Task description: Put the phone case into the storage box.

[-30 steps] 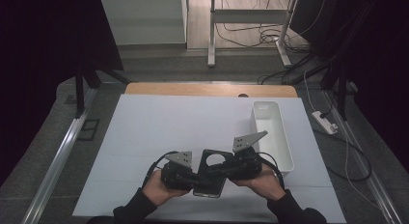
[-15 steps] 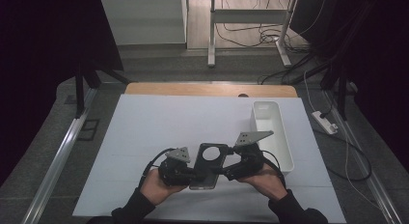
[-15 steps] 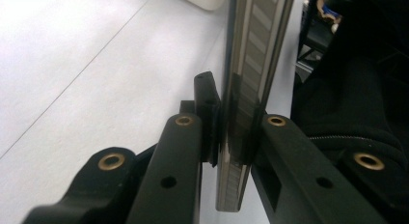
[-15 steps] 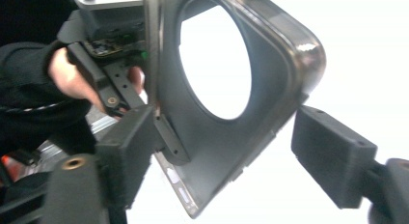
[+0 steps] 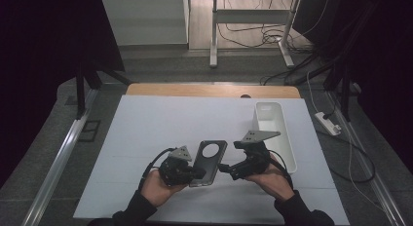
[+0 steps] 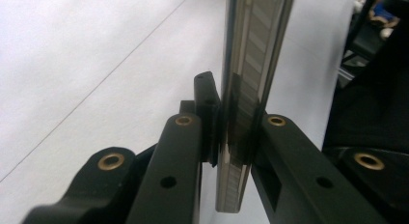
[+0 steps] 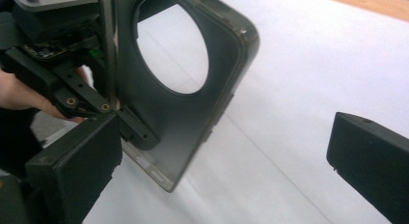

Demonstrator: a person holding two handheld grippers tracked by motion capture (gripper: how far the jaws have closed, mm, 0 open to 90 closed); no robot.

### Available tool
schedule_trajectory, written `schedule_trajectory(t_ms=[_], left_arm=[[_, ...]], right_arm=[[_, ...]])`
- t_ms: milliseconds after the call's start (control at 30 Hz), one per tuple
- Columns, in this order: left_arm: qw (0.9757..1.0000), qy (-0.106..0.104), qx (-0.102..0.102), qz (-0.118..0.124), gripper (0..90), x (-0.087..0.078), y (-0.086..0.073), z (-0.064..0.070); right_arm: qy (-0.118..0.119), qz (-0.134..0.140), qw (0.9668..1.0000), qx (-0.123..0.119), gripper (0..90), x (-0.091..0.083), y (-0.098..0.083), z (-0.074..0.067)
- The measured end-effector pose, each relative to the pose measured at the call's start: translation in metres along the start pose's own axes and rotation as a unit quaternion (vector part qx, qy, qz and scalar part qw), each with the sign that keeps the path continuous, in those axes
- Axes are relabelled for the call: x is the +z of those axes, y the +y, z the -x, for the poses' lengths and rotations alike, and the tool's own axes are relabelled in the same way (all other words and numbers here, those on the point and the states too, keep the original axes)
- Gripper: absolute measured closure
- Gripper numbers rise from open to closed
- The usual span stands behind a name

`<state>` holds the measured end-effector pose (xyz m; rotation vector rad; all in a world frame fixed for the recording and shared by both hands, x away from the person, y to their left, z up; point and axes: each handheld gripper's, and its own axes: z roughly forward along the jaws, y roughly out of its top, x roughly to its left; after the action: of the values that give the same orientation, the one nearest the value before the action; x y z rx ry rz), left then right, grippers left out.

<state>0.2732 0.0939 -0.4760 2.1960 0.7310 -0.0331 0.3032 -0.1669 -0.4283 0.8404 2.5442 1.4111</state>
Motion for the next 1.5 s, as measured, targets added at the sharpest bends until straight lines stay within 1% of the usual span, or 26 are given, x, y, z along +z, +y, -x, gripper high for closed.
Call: schedule_trajectory(t_ms=[100,133,200,300,367,433,533,633,700,767,833,867,933,967,1000,1033,1133,1233,1367,1433,1500], left_arm=[[0.9998,0.020,-0.005,-0.004,84.1,-0.001,0.001,0.000],[0.9997,0.023,-0.006,-0.005,84.1,-0.001,0.001,0.001],[0.9996,0.026,-0.010,-0.006,84.1,-0.001,0.001,0.001],[0.9995,0.028,-0.013,-0.008,84.1,-0.001,0.001,0.000],[0.9995,0.026,-0.015,-0.008,84.1,-0.001,0.000,0.001],[0.9995,0.025,-0.016,-0.009,84.1,0.000,0.001,0.001],[0.9996,0.022,-0.012,-0.012,84.1,0.000,0.001,0.003],[0.9996,0.021,-0.013,-0.012,84.1,0.001,0.001,0.004],[0.9997,0.019,-0.011,-0.014,84.1,0.002,0.001,0.006],[0.9997,0.018,-0.011,-0.015,84.1,0.002,0.001,0.007],[0.9997,0.014,-0.012,-0.014,84.1,0.003,0.001,0.008],[0.9997,0.014,-0.011,-0.015,84.1,0.003,0.001,0.008],[0.9998,0.011,-0.008,-0.016,84.1,0.003,0.002,0.008],[0.9998,0.011,-0.008,-0.016,84.1,0.003,0.002,0.008],[0.9998,0.009,-0.009,-0.016,84.1,0.003,0.002,0.009],[0.9998,0.008,-0.008,-0.016,84.1,0.003,0.002,0.009],[0.9998,0.004,-0.007,-0.016,84.1,0.004,0.002,0.010],[0.9998,-0.001,-0.007,-0.018,84.1,0.005,0.002,0.010],[0.9998,-0.011,-0.005,-0.016,84.1,0.005,0.002,0.010],[0.9998,-0.012,-0.004,-0.015,84.2,0.005,0.002,0.010],[0.9997,-0.022,-0.003,-0.014,84.2,0.005,0.001,0.010]], right_arm=[[-0.017,-0.004,0.9998,-0.006,0.0,-0.001,0.000,0.001],[-0.023,-0.006,0.9997,-0.005,0.0,-0.001,0.000,0.002],[-0.024,-0.005,0.9997,0.004,0.0,-0.001,-0.001,0.003],[-0.024,-0.006,0.9997,0.008,0.0,-0.001,0.000,0.003],[-0.019,-0.010,0.9996,0.018,0.0,-0.002,0.000,0.003],[-0.014,-0.011,0.9996,0.023,0.4,-0.003,0.002,0.003],[-0.023,-0.009,0.9994,0.025,0.0,-0.005,0.004,0.001],[-0.035,-0.006,0.9990,0.026,0.0,-0.007,0.006,0.000],[-0.038,-0.004,0.9989,0.027,0.0,-0.008,0.007,0.000],[-0.051,0.002,0.9984,0.022,5.0,-0.010,0.009,-0.001],[-0.059,0.009,0.9980,0.021,13.3,-0.012,0.010,-0.001],[-0.059,0.011,0.9980,0.016,18.9,-0.014,0.011,-0.001],[-0.059,0.012,0.9981,0.006,26.4,-0.016,0.011,-0.002],[-0.055,0.015,0.9983,0.006,31.7,-0.017,0.011,-0.002],[-0.055,0.015,0.9983,0.006,31.7,-0.017,0.011,-0.002],[-0.053,0.019,0.9984,0.007,37.9,-0.018,0.012,-0.002],[-0.051,0.023,0.9984,-0.001,48.6,-0.019,0.012,-0.003],[-0.052,0.023,0.9983,-0.010,56.9,-0.019,0.012,-0.005],[-0.039,0.027,0.9987,-0.015,67.1,-0.020,0.012,-0.005],[-0.035,0.029,0.9988,-0.016,70.0,-0.020,0.012,-0.005],[-0.033,0.031,0.9989,-0.016,71.3,-0.021,0.012,-0.005]])
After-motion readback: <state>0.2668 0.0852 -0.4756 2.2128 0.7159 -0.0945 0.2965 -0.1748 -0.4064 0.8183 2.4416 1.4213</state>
